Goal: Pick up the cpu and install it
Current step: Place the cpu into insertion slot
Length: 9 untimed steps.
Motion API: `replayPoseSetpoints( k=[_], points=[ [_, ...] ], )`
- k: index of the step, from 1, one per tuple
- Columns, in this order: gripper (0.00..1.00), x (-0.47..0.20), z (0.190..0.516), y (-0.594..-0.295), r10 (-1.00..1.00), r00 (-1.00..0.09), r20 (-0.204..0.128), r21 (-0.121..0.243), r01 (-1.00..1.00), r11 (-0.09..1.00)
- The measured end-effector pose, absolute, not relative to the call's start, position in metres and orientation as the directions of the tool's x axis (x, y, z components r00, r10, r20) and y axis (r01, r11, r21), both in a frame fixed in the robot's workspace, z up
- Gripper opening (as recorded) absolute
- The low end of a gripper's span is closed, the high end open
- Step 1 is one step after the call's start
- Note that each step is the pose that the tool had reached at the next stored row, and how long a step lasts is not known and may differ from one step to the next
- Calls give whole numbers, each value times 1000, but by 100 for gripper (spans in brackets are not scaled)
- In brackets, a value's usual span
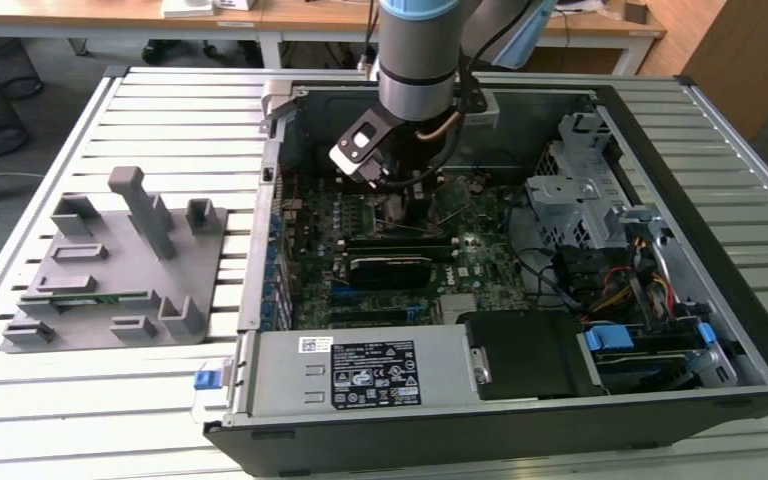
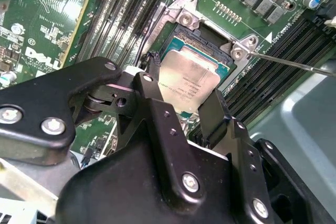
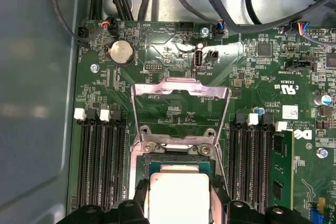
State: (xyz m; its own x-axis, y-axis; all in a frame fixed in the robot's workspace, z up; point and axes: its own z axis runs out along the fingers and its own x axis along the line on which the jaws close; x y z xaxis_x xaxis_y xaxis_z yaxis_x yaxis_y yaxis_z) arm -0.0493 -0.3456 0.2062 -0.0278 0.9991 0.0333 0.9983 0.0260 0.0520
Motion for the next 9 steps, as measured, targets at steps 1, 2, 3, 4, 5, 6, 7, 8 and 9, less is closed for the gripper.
replayPoseSetpoints(
  k=[1, 2, 3, 4, 5, 6, 7, 8, 9],
  points=[
    [54, -49, 206, -345, 999, -28, 31, 52, 998, 26],
    [54, -49, 205, -345, 999, -28, 31, 52, 998, 26],
    [54, -49, 205, -344, 999, -28, 28, 52, 998, 26],
    [54, -49, 204, -344, 999, -28, 26, 52, 998, 26],
    [54, -49, 203, -343, 999, -28, 24, 52, 998, 26],
    [54, -49, 202, -343, 999, -28, 24, 52, 998, 26],
    [54, -50, 202, -343, 999, -26, 24, 51, 998, 25],
    [54, -50, 201, -343, 999, -25, 24, 51, 998, 24],
    [54, -50, 201, -343, 999, -24, 24, 51, 998, 23]
  ],
)
